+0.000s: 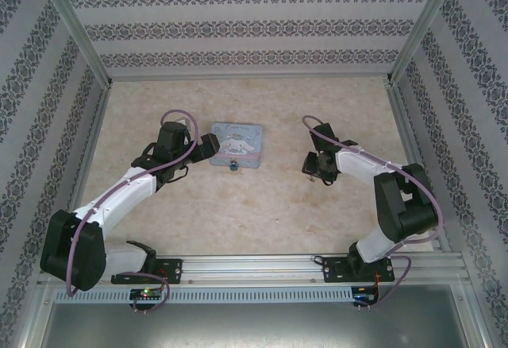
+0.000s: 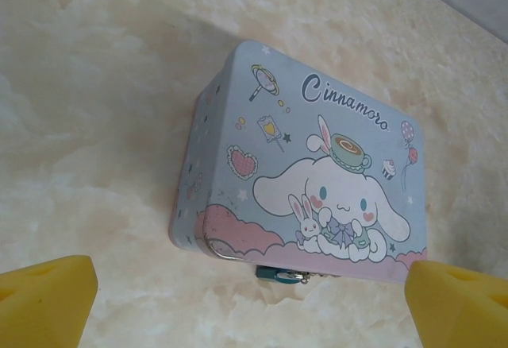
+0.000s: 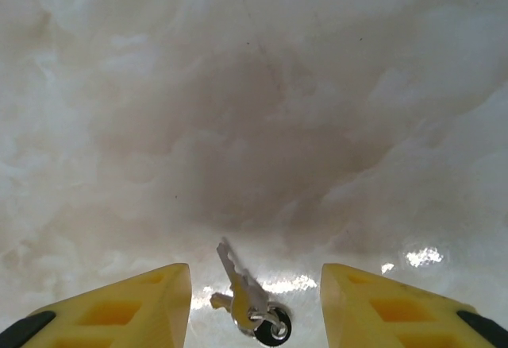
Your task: Unlock the padlock with the key
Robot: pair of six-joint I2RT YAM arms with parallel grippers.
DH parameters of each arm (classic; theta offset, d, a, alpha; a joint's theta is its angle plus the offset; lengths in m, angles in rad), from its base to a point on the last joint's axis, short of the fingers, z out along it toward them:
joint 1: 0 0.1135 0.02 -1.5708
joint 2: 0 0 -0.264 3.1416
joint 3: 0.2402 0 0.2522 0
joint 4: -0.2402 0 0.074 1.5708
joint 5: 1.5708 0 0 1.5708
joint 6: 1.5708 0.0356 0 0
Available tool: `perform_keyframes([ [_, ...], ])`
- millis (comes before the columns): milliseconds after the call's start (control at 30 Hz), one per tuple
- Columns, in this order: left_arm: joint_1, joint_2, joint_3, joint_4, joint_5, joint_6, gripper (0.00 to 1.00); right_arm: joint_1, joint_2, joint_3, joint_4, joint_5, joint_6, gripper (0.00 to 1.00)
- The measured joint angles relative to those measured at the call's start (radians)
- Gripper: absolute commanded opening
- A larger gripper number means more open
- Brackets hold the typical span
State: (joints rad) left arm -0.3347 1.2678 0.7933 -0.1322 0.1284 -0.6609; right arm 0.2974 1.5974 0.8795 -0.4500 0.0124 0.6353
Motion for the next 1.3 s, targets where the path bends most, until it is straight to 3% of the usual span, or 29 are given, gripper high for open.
perform_keyframes([
  [1300, -0.006, 0.05, -0.05, 0.143, 0.034, -0.04, 1.0, 0.066, 0.084, 0.061, -0.132, 0.08, 0.017, 0.26],
])
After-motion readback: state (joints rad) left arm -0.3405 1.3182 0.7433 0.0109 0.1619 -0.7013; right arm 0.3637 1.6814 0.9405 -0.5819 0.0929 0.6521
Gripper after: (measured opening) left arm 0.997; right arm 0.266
